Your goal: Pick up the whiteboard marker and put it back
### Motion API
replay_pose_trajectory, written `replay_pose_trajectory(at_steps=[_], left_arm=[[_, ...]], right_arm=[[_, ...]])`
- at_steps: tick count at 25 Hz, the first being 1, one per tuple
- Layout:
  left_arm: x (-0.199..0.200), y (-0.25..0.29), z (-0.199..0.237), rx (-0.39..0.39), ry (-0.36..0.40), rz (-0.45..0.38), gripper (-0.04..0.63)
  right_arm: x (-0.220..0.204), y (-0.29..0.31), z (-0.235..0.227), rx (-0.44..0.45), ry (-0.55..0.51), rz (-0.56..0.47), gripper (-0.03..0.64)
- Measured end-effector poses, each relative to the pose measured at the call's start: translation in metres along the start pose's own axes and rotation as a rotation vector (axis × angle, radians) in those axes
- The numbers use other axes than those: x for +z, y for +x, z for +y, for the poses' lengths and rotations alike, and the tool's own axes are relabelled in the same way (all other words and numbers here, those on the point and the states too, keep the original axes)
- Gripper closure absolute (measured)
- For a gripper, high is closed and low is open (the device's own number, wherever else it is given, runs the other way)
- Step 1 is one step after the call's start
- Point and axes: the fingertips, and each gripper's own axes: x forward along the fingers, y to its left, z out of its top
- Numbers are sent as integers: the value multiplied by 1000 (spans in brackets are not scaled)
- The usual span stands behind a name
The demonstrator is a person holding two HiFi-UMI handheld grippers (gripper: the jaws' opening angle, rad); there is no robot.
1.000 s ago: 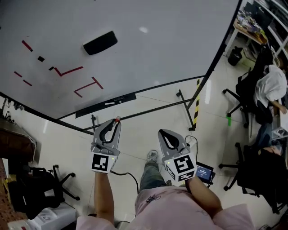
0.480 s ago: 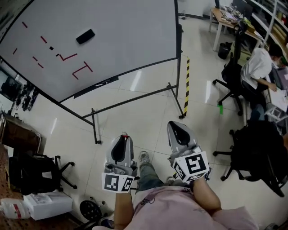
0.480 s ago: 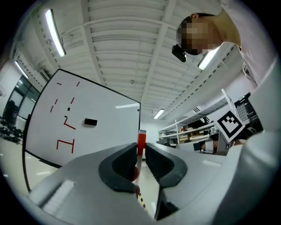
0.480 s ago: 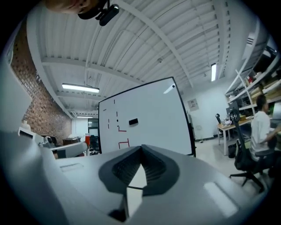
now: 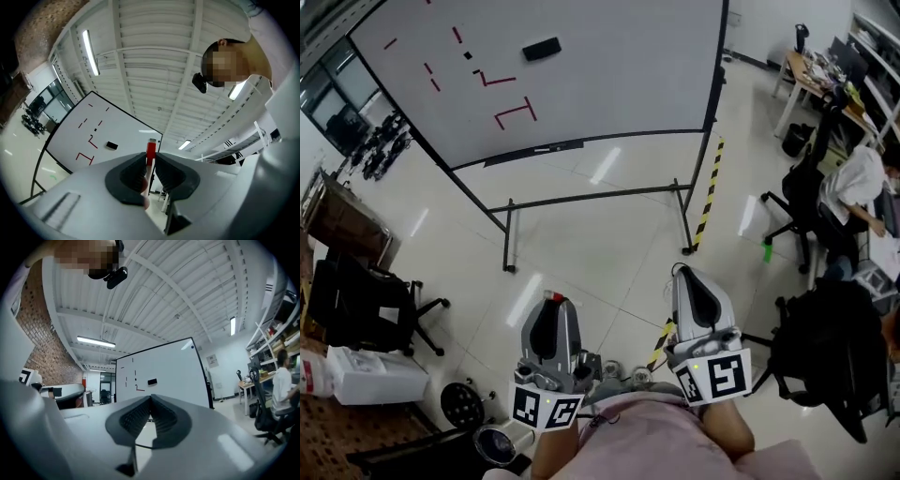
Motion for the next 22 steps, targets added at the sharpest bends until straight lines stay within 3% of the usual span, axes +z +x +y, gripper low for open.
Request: replay_pose_trajectory(at_steps=[13, 18, 22], left_arm=[[49, -62, 9, 31, 4, -62, 535], [70, -79, 13, 22, -58, -140, 531], [75, -86, 18, 26, -47, -145, 531]], right_arm=[[11, -10, 86, 121, -3, -44, 614], [18, -14, 106, 146, -19, -56, 614], [20, -13, 117, 161, -23, -57, 614]])
